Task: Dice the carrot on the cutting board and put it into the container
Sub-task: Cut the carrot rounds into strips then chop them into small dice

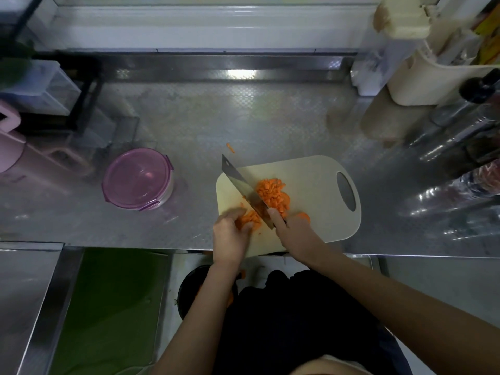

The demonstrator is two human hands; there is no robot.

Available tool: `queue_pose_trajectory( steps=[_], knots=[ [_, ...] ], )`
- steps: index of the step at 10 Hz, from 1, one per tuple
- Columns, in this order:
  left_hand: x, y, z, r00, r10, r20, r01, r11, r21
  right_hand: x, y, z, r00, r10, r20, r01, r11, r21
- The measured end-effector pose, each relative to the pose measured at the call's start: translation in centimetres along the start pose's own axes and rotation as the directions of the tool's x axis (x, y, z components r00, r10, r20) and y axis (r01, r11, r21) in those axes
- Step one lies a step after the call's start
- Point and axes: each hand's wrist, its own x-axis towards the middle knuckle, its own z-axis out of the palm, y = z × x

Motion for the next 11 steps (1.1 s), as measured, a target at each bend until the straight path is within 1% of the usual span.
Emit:
queue_pose_trajectory(
  steps=[1,2,3,4,5,6,7,8,10,11],
  knots=[
    [-0.1,-0.1,0.0,1.0,-0.026,-0.018,0.026,1.0,-0.005,-0.4,0.3,-0.7,0.998,0.059,0.035,-0.063,0.992,0.106],
    [-0.1,-0.1,0.0,0.999,-0.03,-0.017,0.03,0.999,0.027,-0.3,1.3,-0.1,0.995,0.0,0.104,0.002,1.0,-0.015],
    [-0.1,-0.2,0.3,0.999,-0.035,-0.016,0.035,0.999,0.039,-0.5,1.2,0.0,0.992,-0.083,0.098,0.089,0.994,-0.056],
    [0.0,-0.2,0.5,0.999,-0.044,-0.02,0.044,0.998,0.039,-0.9,1.1,-0.1,0.988,-0.125,0.09,0.126,0.992,-0.007],
    [0.1,-0.1,0.6,0.998,-0.05,-0.028,0.051,0.998,0.034,-1.0,1.0,-0.1,0.989,-0.127,0.082,0.126,0.992,0.011],
    [0.3,0.0,0.6,0.998,-0.051,-0.031,0.053,0.998,0.041,-1.3,0.5,0.1,0.989,-0.128,0.079,0.129,0.992,-0.006],
    [0.4,0.1,0.7,0.998,-0.06,-0.026,0.061,0.997,0.055,-1.1,0.2,0.2,0.987,-0.131,0.092,0.138,0.987,-0.078],
    [0.5,0.2,0.7,0.997,-0.067,-0.025,0.069,0.996,0.063,-0.9,0.2,0.7,0.986,-0.105,0.13,0.117,0.99,-0.083],
    [0.6,0.0,0.8,0.998,-0.063,-0.018,0.064,0.994,0.085,-0.6,0.2,1.5,0.99,-0.065,0.127,0.071,0.997,-0.039],
    [0.5,0.0,0.9,0.998,-0.055,-0.024,0.056,0.995,0.081,-0.7,0.0,1.8,0.991,-0.007,0.131,0.018,0.996,-0.083]
  ],
)
